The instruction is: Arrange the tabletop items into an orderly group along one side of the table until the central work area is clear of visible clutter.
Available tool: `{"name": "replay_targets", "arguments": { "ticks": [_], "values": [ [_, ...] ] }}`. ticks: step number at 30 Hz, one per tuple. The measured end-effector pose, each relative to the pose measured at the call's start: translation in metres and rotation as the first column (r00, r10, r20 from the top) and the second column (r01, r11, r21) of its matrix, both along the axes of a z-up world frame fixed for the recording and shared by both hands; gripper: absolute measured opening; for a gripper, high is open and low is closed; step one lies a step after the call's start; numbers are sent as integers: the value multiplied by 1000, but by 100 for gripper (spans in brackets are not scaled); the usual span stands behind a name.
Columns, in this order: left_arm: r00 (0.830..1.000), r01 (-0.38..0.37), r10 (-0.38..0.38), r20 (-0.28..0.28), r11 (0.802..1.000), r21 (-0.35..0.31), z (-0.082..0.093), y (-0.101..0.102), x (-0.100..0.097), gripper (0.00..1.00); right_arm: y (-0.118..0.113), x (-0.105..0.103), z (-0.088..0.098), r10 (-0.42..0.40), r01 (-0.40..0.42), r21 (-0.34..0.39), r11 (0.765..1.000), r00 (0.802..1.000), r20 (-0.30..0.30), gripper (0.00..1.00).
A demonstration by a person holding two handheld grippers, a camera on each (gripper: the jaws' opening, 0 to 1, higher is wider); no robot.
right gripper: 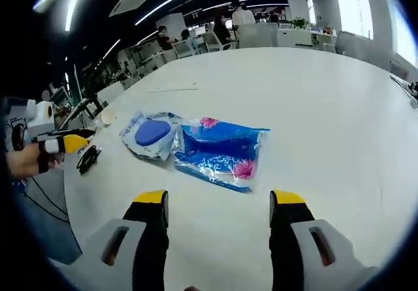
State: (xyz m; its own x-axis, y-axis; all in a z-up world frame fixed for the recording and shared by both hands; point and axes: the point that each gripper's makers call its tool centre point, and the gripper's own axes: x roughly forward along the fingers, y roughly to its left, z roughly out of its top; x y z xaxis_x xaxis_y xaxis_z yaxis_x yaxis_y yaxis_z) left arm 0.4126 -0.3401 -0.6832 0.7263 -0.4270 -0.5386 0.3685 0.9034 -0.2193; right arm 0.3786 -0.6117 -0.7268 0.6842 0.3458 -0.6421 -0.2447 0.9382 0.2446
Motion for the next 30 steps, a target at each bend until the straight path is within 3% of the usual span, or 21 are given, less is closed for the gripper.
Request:
{"name": "replay_targets", "arguments": {
  "ticks": [8, 22, 27, 30],
  "values": [
    [999, -35, 35, -17, 999, 16, -3, 25, -5, 92, -4, -2, 4, -27, 27, 15, 1000, 1000, 9, 61],
    [984, -162, 165, -69, 986, 45, -19, 90, -24, 87, -6, -19, 7, -90, 90, 70, 993, 996, -10, 59],
    [979, -180, 184, -84, 982, 52, -25, 101, -29, 84, -8, -24, 7, -120, 121, 99, 988, 993, -17, 58],
    [969, -219, 220, -115, 975, 24, -31, 105, -31, 82, -10, -29, 6, -142, 144, 116, 983, 989, -29, 57]
  ]
}}
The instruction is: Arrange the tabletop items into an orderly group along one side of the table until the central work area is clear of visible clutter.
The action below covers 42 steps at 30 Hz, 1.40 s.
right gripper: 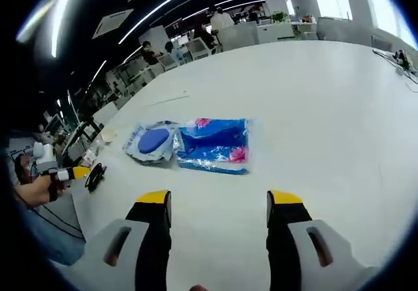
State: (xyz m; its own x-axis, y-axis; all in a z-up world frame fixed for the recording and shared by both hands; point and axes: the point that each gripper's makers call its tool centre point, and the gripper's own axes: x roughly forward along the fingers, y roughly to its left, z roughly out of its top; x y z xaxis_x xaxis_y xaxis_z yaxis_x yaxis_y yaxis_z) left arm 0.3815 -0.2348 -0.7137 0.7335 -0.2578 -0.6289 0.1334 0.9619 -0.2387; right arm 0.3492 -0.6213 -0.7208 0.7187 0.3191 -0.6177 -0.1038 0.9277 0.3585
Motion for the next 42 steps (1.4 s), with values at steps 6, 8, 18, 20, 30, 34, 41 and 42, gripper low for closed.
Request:
{"name": "replay_targets", "arguments": {
  "ticks": [6, 8, 18, 20, 30, 34, 41, 42],
  "values": [
    [999, -40, 40, -33, 999, -19, -11, 7, 1, 77, -2, -11, -5, -23, 23, 9, 1000, 1000, -13, 56],
    [998, -39, 38, -40, 999, -13, -14, 8, 4, 77, -4, -16, -8, -56, 57, 43, 997, 998, -24, 55],
    [996, -34, 36, -87, 999, 21, -30, 10, 16, 71, -9, -35, -8, -140, 142, 103, 985, 990, -21, 52],
    [994, -39, 42, -101, 999, 30, -33, 10, 16, 70, -10, -37, -7, -148, 150, 101, 984, 989, -21, 52],
    [992, -40, 52, -119, 994, 106, -43, 19, 20, 54, -14, -33, 1, -164, 162, 108, 981, 987, 7, 53],
    [992, -35, 55, -109, 984, 177, -47, 32, 22, 40, -10, -31, 4, -152, 149, 115, 982, 988, 20, 53],
    [994, -7, 29, -104, 980, 201, -51, 36, 25, 20, -3, -29, 4, -108, 105, 112, 988, 994, 22, 54],
    [993, -9, 32, -113, 981, 193, -50, 36, 23, 17, -2, -29, 4, -106, 103, 115, 988, 994, 23, 54]
  ]
}}
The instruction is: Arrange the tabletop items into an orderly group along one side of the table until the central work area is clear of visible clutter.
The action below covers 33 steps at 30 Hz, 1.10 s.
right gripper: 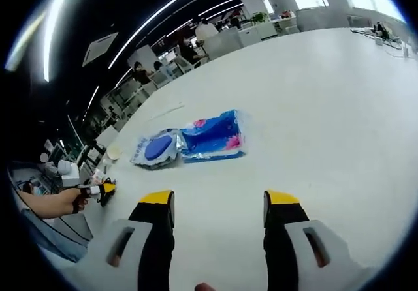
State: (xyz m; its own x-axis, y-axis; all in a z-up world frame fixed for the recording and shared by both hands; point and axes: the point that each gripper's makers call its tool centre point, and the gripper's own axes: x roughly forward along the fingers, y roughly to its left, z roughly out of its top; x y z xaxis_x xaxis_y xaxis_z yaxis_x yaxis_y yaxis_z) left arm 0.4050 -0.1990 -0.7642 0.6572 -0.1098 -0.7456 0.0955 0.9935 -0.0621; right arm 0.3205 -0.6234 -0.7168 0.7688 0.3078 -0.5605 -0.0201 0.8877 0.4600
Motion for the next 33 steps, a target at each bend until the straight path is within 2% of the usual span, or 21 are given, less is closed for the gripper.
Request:
{"name": "replay_targets", "arguments": {
  "ticks": [4, 6, 9, 17, 19, 21, 23, 24, 25, 26, 27, 29, 30, 32, 33],
  "values": [
    [1000, -18, 17, -26, 999, -33, 0, 0, -3, 13, 1, 0, 1, 6, -6, -1, 1000, 1000, 1, 54],
    [997, -58, 53, -57, 994, -90, 0, -3, -7, 10, 1, -2, 0, 8, -8, -1, 1000, 1000, -2, 54],
    [998, -40, 34, -58, 994, -106, 2, -7, -10, 10, 1, -3, -1, 10, -10, -2, 1000, 1000, -6, 54],
    [1000, -1, 2, 3, 974, -228, 34, -31, -10, 9, 5, -8, -5, 23, -23, -2, 1000, 999, -23, 53],
    [1000, 9, -1, 29, 962, -273, 46, -40, -9, 9, 7, -9, -5, 27, -27, -1, 1000, 999, -24, 53],
    [999, 19, -2, 49, 939, -344, 59, -53, -9, 9, 7, -8, -5, 27, -27, 2, 1000, 999, -23, 53],
    [998, 19, 5, 55, 903, -428, 73, -67, -9, 9, 8, -7, -4, 28, -28, 3, 1000, 999, -18, 53],
    [998, 28, -1, 56, 877, -479, 79, -77, -9, 9, 9, -6, -4, 29, -29, 4, 1000, 999, -16, 53],
    [998, 33, -4, 58, 869, -494, 81, -80, -9, 9, 9, -6, -4, 29, -29, 5, 1000, 999, -16, 53],
    [997, 60, -24, 75, 842, -535, 90, -90, -9, 9, 9, -6, -3, 30, -30, 4, 1000, 999, -14, 53],
    [996, 73, -34, 80, 825, -560, 98, -97, -9, 9, 9, -6, -3, 30, -30, 5, 1000, 999, -13, 53],
    [994, 106, -55, 97, 741, -663, 118, -119, -11, 9, 10, -5, -3, 28, -28, 7, 1000, 1000, -12, 53],
    [995, 98, -49, 88, 653, -751, 131, -131, -12, 9, 10, -5, -3, 27, -27, 7, 1000, 1000, -11, 53],
    [991, 129, -97, 90, 540, -832, 149, -151, -17, 9, 10, -6, -2, 27, -27, 6, 1000, 1000, -12, 52],
    [985, 166, -125, 117, 538, -826, 156, -159, -18, 9, 10, -6, -3, 29, -29, 6, 1000, 1000, -13, 52]
  ]
}}
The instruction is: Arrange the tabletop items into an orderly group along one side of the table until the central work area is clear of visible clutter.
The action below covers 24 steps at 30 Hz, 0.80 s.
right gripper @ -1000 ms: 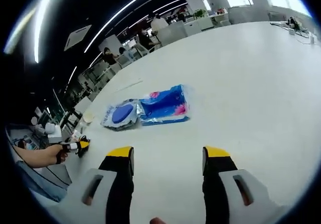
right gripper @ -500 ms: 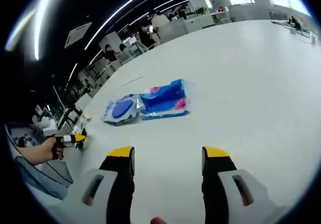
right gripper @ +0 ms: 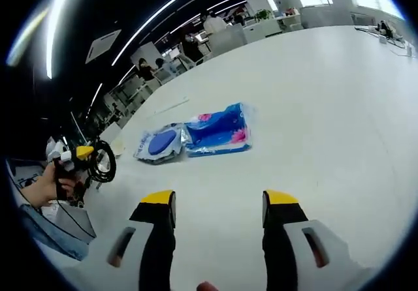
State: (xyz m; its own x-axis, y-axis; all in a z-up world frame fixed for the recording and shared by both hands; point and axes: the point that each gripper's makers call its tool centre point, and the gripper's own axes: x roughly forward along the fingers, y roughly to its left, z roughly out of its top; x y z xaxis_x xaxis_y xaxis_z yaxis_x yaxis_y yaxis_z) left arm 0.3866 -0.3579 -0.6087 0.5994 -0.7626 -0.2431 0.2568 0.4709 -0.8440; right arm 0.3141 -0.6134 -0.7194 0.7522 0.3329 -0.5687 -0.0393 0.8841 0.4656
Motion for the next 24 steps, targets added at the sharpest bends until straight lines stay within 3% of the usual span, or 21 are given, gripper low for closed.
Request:
{"name": "replay_targets", "arguments": {
  "ticks": [2, 6, 11, 14, 15, 18, 21, 23, 24],
  "values": [
    [997, 70, -68, 45, 997, -31, 18, -19, -6, 9, 1, 0, 0, 5, -5, 1, 1000, 1000, -1, 52],
    [989, 139, -126, 78, 972, -188, 53, -42, -13, 9, 2, 0, 3, 8, -8, 7, 1000, 1000, 6, 52],
    [967, 250, -218, 130, 908, -337, 90, -65, -28, 9, 20, 7, 18, 27, -30, 77, 997, 998, 50, 53],
    [957, 288, -249, 150, 883, -370, 98, -73, -34, 9, 37, 12, 29, 59, -71, 136, 988, 994, 90, 52],
    [954, 300, -262, 149, 876, -378, 99, -77, -36, 9, 53, 17, 42, 57, -82, 208, 975, 991, 124, 52],
    [941, 338, -303, 151, 861, -379, 96, -83, -42, 9, 74, 25, 66, 76, -131, 304, 944, 980, 186, 52],
    [928, 374, -345, 143, 849, -373, 93, -89, -49, 9, 90, 30, 85, 119, -198, 338, 920, 963, 242, 53],
    [913, 407, -382, 144, 830, -381, 93, -94, -57, 9, 105, 33, 96, 149, -243, 367, 898, 952, 265, 55],
    [902, 430, -406, 149, 810, -398, 97, -97, -63, 9, 113, 34, 100, 175, -277, 374, 885, 943, 284, 56]
  ]
}}
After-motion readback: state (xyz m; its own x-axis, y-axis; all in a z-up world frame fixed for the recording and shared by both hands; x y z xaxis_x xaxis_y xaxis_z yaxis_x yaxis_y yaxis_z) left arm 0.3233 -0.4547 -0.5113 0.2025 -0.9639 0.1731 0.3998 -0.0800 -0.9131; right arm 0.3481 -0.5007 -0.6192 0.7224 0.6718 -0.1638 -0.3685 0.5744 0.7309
